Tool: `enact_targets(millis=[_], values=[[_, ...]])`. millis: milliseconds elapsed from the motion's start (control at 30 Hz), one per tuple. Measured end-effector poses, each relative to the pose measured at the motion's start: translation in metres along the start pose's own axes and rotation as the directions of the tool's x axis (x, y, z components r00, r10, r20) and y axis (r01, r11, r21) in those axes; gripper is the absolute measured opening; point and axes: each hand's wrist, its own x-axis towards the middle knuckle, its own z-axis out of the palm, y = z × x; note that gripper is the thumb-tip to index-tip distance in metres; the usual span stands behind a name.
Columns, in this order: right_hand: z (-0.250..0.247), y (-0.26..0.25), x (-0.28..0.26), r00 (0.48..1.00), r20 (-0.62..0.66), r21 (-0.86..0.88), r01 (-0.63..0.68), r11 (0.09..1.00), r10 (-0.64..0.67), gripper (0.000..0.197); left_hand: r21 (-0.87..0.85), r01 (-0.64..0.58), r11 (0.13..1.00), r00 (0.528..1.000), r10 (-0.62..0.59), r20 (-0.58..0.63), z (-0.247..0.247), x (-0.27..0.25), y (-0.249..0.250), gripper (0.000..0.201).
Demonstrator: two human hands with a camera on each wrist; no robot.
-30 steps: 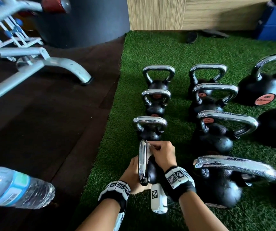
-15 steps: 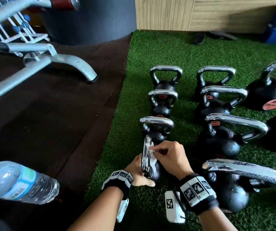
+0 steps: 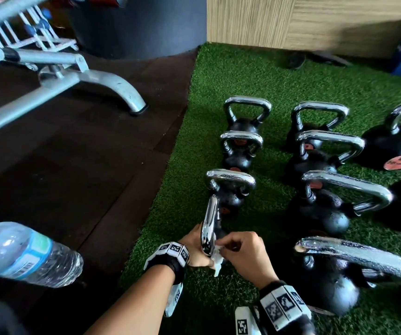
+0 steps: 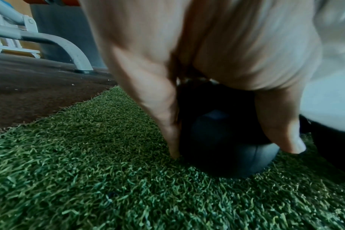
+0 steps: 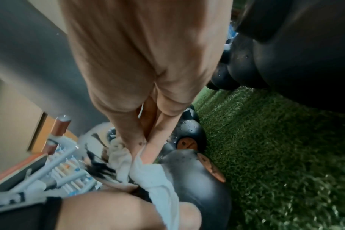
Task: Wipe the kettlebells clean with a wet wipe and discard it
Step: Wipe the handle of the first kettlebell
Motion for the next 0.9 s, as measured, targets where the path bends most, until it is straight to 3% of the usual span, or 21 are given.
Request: enact_targets(millis=[200, 300, 400, 500, 567, 700, 800, 900], values=[[-0.004, 0.003, 0.009, 0.998, 0.030, -0.098, 0.053, 0.994, -0.050, 0.025, -0.072, -0.125, 0.990, 0.992, 0.125, -0.002, 0.001, -0.008, 0.004, 0.105], [-0.006, 0.005, 0.018, 0.995, 0.093, -0.117, -0.010, 0.993, 0.021, 0.019, 0.048, -0.204, 0.978, 0.979, 0.203, 0.032, 0.000, -0.009, 0.006, 0.087], [-0.002, 0.003, 0.022, 0.974, 0.213, -0.179, -0.033, 0.983, 0.072, 0.015, 0.027, -0.172, 0.985, 0.985, 0.171, 0.030, 0.000, -0.013, 0.009, 0.094], [-0.005, 0.001, 0.021, 0.935, 0.353, -0.075, 0.002, 0.997, 0.025, 0.031, -0.027, -0.193, 0.981, 0.979, 0.194, 0.055, 0.000, -0.015, 0.009, 0.100], [-0.007, 0.001, 0.024, 0.900, 0.436, -0.055, 0.012, 0.998, 0.013, 0.032, -0.046, -0.184, 0.982, 0.982, 0.186, 0.037, 0.000, -0.017, 0.008, 0.103], [-0.003, 0.002, 0.033, 0.889, 0.451, -0.191, 0.017, 0.981, 0.073, 0.019, 0.142, -0.285, 0.948, 0.958, 0.285, 0.019, 0.005, -0.013, 0.004, 0.092], [-0.004, 0.001, 0.031, 0.860, 0.508, -0.026, -0.047, 0.999, 0.054, 0.021, 0.146, -0.248, 0.958, 0.967, 0.253, -0.013, 0.010, -0.010, 0.004, 0.094], [-0.008, 0.006, 0.024, 0.825, 0.565, 0.227, -0.185, 0.956, 0.026, 0.017, 0.093, -0.219, 0.971, 0.975, 0.222, -0.024, 0.013, -0.005, -0.008, 0.092]])
